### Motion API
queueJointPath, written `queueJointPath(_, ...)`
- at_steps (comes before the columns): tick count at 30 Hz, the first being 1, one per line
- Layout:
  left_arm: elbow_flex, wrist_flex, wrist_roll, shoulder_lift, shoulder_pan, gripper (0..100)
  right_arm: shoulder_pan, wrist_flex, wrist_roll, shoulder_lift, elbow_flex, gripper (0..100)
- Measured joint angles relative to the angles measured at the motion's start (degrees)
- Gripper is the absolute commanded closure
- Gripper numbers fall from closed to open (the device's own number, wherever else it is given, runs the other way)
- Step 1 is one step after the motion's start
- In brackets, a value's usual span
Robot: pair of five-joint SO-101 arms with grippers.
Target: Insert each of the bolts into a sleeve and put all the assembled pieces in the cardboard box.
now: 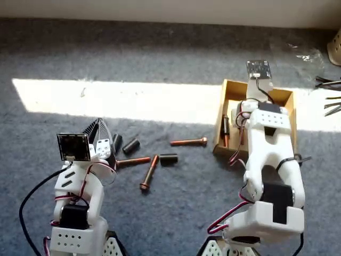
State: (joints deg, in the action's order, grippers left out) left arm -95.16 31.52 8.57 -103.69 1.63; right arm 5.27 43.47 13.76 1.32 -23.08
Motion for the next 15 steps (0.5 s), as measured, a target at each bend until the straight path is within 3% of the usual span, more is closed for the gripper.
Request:
queueJointPath(10,0.0,0.0,0.0,0.0,0.0,98,0.0,-0.09,0.0,9.93,4.92,98.4)
queueJointPath(15,0.0,0.0,0.0,0.0,0.0,98,0.0,-0.09,0.0,10.73,5.01,89.4)
